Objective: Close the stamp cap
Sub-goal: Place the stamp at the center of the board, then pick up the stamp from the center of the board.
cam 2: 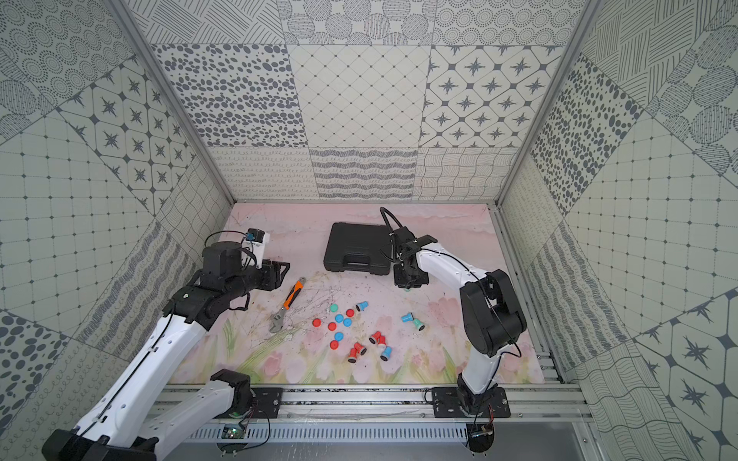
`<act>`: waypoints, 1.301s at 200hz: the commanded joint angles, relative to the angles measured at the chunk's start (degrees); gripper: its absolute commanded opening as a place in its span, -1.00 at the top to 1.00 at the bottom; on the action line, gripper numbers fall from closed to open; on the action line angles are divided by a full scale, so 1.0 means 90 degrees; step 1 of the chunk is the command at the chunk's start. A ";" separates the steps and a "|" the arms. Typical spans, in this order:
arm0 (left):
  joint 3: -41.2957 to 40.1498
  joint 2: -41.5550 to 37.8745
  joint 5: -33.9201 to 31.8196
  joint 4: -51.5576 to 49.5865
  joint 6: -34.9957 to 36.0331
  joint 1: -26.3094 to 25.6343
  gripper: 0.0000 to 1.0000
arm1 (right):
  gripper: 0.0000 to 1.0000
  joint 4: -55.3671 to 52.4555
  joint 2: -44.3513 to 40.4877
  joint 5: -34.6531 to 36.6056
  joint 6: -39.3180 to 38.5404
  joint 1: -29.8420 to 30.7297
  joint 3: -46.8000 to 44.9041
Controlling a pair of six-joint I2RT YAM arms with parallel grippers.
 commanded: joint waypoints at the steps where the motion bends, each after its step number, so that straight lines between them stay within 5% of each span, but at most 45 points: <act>1: 0.0018 0.0025 0.0000 -0.0122 0.0137 0.0021 -0.25 | 0.99 0.0171 0.0353 0.0062 -0.0339 -0.0018 0.0362; 73: 0.0016 0.0083 0.0006 -0.0120 0.0137 0.0022 -0.25 | 0.77 0.0544 0.0950 -0.0110 -0.0310 -0.0133 0.0407; 129: 0.0024 0.0120 0.0003 -0.0121 0.0134 0.0023 -0.25 | 0.30 0.0502 0.0773 -0.0067 -0.0300 -0.0137 0.0415; 189: 0.0021 0.0106 0.0003 -0.0116 0.0137 0.0028 -0.25 | 0.26 0.0087 0.0309 0.0041 -0.0397 -0.0162 0.0542; 260: 0.0024 0.0093 0.0018 -0.0111 0.0137 0.0025 -0.25 | 0.27 -0.0584 -0.0902 -0.0014 -0.0502 0.0175 -0.0433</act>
